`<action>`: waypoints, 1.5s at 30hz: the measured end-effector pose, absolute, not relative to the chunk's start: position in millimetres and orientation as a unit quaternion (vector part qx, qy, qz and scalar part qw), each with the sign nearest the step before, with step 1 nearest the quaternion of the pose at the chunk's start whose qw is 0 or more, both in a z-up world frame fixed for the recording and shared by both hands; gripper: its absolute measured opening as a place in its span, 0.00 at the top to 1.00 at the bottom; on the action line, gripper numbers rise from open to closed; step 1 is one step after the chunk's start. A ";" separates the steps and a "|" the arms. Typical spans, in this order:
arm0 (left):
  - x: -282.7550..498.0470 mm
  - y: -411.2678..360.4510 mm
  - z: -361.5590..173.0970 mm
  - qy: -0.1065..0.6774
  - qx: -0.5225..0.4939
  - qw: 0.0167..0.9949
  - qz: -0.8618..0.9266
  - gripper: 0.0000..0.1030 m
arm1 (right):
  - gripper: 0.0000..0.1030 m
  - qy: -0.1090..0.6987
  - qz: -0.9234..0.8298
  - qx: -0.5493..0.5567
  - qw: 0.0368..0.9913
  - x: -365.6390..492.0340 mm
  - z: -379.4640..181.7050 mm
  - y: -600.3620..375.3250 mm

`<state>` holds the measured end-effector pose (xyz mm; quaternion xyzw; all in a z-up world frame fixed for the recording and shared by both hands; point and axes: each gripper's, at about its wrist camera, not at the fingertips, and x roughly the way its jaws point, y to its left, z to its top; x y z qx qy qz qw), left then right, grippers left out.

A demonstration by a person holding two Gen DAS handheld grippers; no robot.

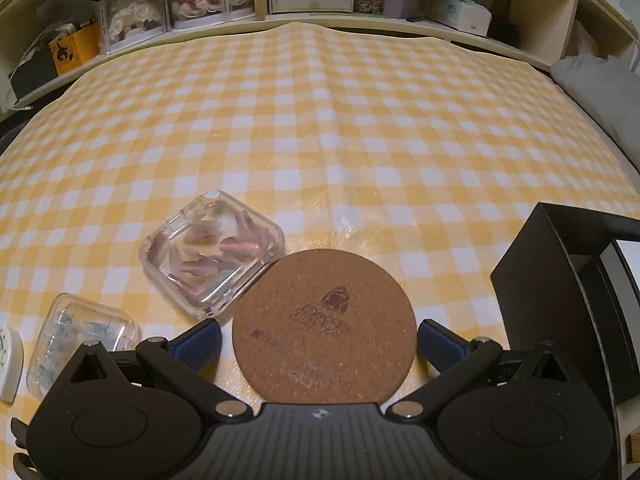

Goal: Organize rigid objects
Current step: 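Move the left tool to the cork coaster and grasp it, then carry the cork coaster with the left tool and lay it on the CHANEL box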

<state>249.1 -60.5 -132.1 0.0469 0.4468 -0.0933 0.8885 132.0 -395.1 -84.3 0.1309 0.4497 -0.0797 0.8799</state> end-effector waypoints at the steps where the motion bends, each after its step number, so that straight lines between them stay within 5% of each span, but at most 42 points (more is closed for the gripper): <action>1: 249.2 -60.6 -131.1 0.447 0.045 0.888 -0.094 0.01 | 0.95 0.450 -0.080 0.131 0.880 132.6 -84.5 -395.5; 15: 243.0 -84.9 -124.9 0.482 0.043 0.864 -0.135 0.06 | 0.91 0.448 -0.076 0.133 0.881 131.6 -86.6 -397.0; 32: 209.6 -104.6 -31.9 0.378 -0.012 0.908 -0.180 0.06 | 0.92 0.447 -0.075 0.135 0.881 130.2 -87.0 -396.2; 45: 152.5 -167.5 -41.3 0.353 0.050 0.880 -0.315 0.06 | 0.94 0.447 -0.076 0.135 0.881 130.0 -87.3 -396.6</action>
